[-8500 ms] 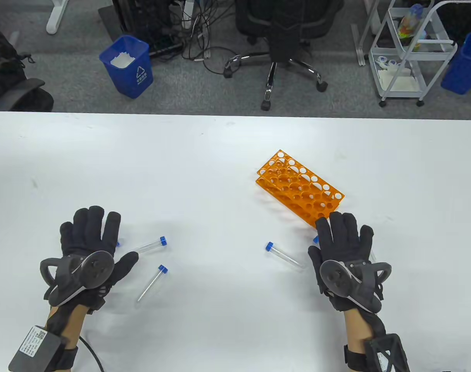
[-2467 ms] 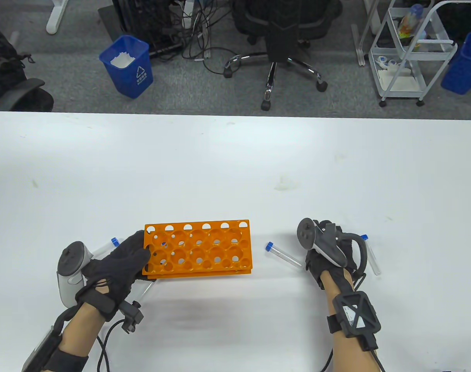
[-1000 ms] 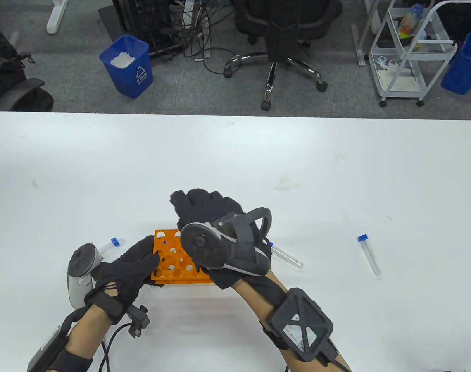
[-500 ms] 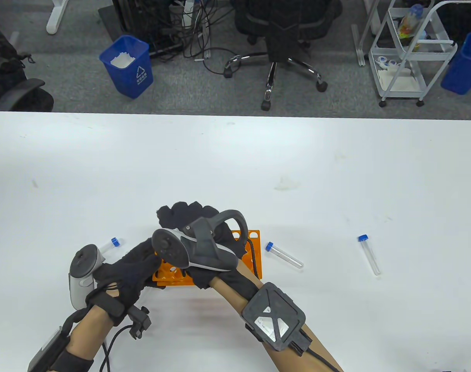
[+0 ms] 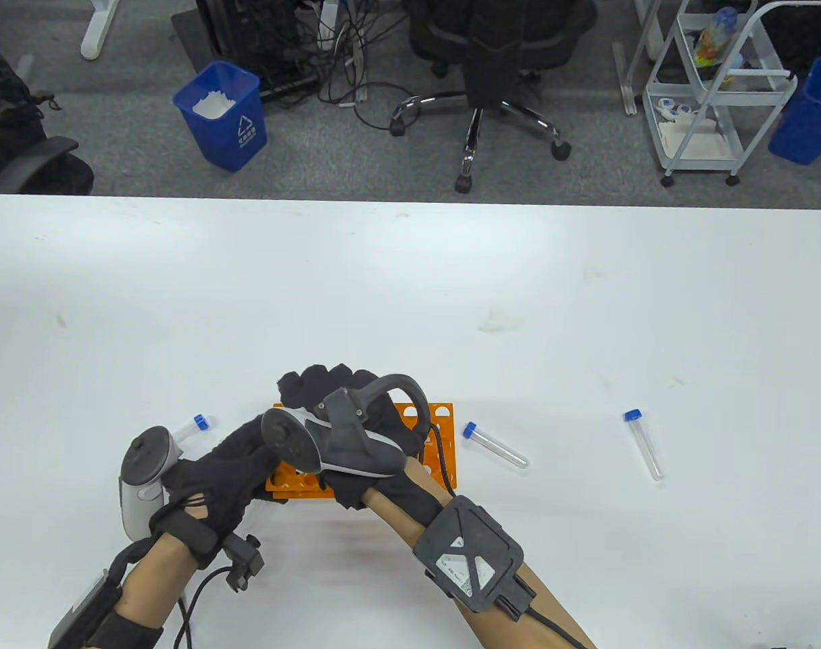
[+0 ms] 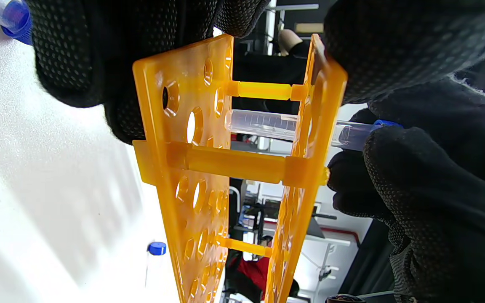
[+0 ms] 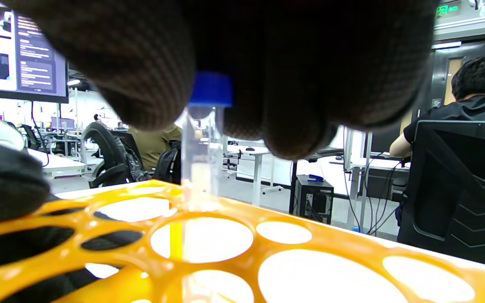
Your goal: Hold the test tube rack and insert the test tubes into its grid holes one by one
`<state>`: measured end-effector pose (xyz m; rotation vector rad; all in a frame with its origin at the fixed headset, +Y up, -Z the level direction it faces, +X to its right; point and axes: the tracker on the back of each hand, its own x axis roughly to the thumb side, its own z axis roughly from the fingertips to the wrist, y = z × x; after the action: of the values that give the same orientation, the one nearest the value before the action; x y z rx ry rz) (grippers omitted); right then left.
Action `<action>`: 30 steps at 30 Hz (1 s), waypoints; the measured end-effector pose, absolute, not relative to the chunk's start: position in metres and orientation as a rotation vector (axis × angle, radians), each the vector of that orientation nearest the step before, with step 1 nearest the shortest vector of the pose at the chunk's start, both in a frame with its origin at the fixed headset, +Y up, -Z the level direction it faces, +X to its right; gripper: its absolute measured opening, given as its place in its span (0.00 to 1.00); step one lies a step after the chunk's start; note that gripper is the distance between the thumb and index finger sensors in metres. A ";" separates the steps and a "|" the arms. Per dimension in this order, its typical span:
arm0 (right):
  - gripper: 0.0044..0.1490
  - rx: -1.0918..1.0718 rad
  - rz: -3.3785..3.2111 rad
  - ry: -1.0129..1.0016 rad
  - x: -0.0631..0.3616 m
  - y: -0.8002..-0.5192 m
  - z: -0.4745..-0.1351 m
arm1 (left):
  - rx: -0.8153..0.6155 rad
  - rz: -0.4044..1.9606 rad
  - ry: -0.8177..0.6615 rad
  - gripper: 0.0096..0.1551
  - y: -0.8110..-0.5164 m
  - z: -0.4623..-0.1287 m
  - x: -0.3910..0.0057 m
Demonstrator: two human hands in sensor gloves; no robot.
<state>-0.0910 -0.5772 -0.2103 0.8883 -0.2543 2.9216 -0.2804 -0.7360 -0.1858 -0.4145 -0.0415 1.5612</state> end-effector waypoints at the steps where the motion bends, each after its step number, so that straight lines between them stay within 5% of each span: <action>1: 0.34 0.888 2.922 -0.252 -0.091 -0.577 -0.210 | -0.414 1.560 -0.042 0.55 -0.736 -0.186 -0.280; 11: 0.46 0.845 2.938 -0.145 -0.076 -0.560 -0.207 | -0.414 1.563 -0.041 0.55 -0.735 -0.186 -0.281; 20: 0.40 0.537 2.764 -0.417 0.012 -0.518 -0.206 | -0.410 1.569 -0.030 0.55 -0.734 -0.187 -0.284; 25: 0.35 0.358 2.809 -0.493 0.065 -0.539 -0.214 | -0.405 1.575 -0.026 0.55 -0.733 -0.187 -0.286; 30: 0.33 0.271 2.854 -0.364 0.102 -0.593 -0.231 | -0.394 1.574 -0.016 0.55 -0.733 -0.188 -0.289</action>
<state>0.1024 -0.5926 -0.2314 0.2711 -0.3636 2.8540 -0.2891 -0.7326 -0.1878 -0.3945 -0.0155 1.5736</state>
